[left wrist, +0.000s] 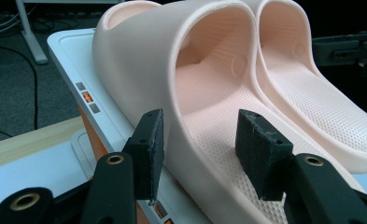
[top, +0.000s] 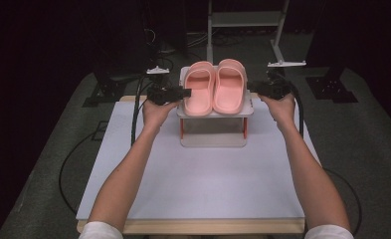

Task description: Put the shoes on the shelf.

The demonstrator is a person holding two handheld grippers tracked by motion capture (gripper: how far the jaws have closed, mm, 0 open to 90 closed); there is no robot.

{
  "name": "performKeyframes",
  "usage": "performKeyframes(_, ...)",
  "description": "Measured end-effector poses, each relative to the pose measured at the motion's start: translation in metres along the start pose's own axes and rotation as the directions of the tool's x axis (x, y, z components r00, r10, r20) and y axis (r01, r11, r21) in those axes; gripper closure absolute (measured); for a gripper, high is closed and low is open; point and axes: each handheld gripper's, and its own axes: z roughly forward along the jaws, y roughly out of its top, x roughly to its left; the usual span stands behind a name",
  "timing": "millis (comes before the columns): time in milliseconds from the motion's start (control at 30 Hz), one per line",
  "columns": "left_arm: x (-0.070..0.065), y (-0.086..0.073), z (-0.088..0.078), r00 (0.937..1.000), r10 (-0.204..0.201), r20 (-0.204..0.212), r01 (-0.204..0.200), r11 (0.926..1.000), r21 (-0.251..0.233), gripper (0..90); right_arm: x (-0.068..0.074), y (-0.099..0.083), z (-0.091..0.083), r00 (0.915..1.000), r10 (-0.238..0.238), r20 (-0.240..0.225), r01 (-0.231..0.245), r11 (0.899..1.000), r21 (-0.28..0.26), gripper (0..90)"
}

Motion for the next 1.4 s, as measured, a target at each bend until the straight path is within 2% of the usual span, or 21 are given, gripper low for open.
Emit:
performKeyframes(167,0.0,-0.001,-0.003,0.9999,0.015,-0.005,-0.015,0.9999,0.0,49.9,-0.002,-0.003,-0.009,0.9999,-0.01,-0.009,0.01,1.0,-0.012,62.8)
performKeyframes(233,0.0,-0.002,-0.005,1.0,0.006,-0.008,-0.006,1.0,-0.005,49.1,-0.002,-0.004,-0.011,0.9999,-0.01,-0.01,0.01,1.0,-0.012,62.4)
performKeyframes(500,0.0,-0.005,-0.017,0.9997,0.019,-0.015,-0.019,0.9998,0.0,42.7,-0.007,-0.017,-0.025,0.9994,0.012,-0.033,-0.013,1.0,-0.024,56.6)
performKeyframes(700,0.004,-0.012,-0.024,0.9997,0.008,-0.022,-0.008,0.9999,-0.006,41.5,-0.009,-0.022,-0.03,0.9994,0.012,-0.033,-0.013,1.0,-0.007,54.7)
performKeyframes(900,0.003,-0.016,-0.028,0.9997,0.015,-0.017,-0.016,0.9998,-0.013,40.5,-0.011,-0.029,-0.036,0.9993,0.009,-0.036,-0.01,1.0,-0.014,52.7)
performKeyframes(1167,0.003,-0.021,-0.033,0.9994,0.024,-0.025,-0.024,0.9995,-0.021,39.5,-0.019,-0.041,-0.044,0.9991,0.032,-0.029,-0.032,0.999,-0.008,50.4)
performKeyframes(1300,0.004,-0.022,-0.034,0.9991,0.031,-0.029,-0.032,0.9995,-0.007,38.7,-0.023,-0.046,-0.047,0.9988,0.041,-0.025,-0.042,0.999,-0.007,49.7)
performKeyframes(1400,0.003,-0.023,-0.036,0.9991,0.036,-0.021,-0.036,0.999,-0.026,38.2,-0.025,-0.048,-0.05,0.9988,0.043,-0.024,-0.043,0.999,-0.008,49.4)
